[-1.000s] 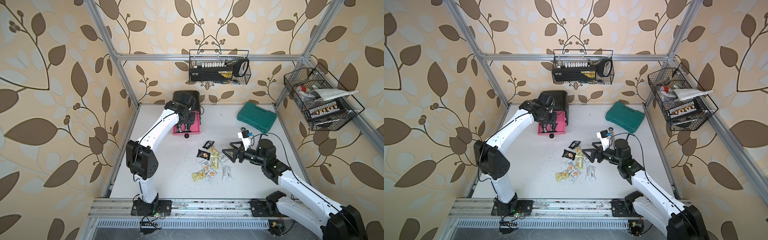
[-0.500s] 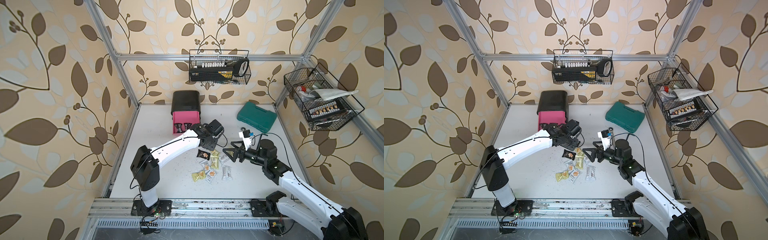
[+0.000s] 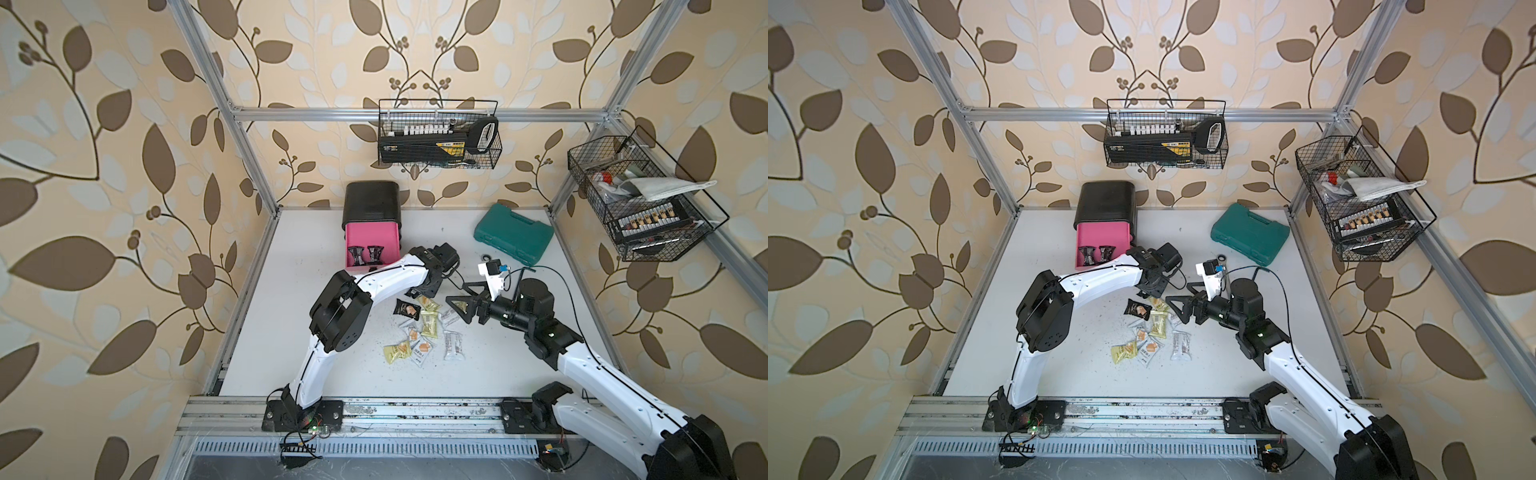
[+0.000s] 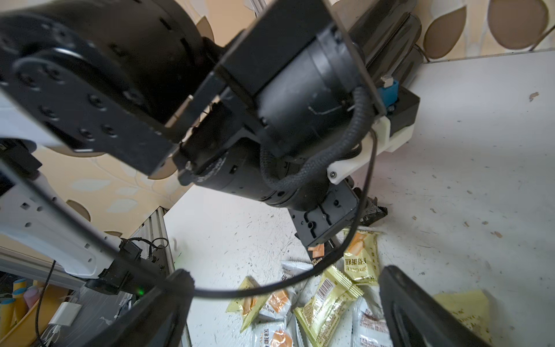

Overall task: Place the cookies into the drawer by color
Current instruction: Pick up the cookie at the center of the board.

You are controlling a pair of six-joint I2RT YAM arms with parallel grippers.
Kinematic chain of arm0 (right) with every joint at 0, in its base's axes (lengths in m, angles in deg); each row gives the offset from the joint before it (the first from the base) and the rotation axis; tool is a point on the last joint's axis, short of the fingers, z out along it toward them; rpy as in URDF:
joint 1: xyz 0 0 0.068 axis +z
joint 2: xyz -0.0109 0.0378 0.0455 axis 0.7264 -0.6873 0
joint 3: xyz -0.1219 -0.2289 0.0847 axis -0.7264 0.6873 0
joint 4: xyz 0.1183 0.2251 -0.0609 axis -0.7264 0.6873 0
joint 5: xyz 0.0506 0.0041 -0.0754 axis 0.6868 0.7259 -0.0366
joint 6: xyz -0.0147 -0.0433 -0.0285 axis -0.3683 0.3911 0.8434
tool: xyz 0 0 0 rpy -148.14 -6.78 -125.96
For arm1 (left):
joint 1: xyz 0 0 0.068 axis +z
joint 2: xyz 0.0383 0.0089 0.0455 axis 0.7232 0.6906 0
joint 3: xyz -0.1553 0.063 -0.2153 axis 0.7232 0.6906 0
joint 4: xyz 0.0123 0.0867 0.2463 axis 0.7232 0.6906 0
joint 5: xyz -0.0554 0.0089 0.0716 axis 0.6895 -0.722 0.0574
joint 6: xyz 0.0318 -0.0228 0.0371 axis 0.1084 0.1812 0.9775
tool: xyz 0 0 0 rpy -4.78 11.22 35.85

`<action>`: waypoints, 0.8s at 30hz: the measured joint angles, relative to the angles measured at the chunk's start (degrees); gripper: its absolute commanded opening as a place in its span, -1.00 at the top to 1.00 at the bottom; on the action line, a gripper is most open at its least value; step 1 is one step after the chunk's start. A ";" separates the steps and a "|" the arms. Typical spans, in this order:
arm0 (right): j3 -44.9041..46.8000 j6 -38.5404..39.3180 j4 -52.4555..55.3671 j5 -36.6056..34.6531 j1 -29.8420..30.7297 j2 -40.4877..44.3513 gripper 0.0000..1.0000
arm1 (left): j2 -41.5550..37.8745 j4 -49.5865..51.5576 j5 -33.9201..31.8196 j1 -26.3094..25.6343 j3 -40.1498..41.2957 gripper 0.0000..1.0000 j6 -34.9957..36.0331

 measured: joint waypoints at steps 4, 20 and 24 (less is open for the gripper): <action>0.00 0.00 0.22 0.00 0.00 0.17 -0.97 | 1.95 0.07 0.63 1.53 -0.26 -0.33 1.66; 0.00 0.00 0.59 -0.17 0.00 0.17 -0.97 | 6.29 -0.42 9.01 3.45 -1.64 -0.02 1.33; 0.00 0.00 0.59 -0.20 0.00 0.17 -0.97 | 6.29 -1.73 10.21 3.45 -1.14 0.14 0.35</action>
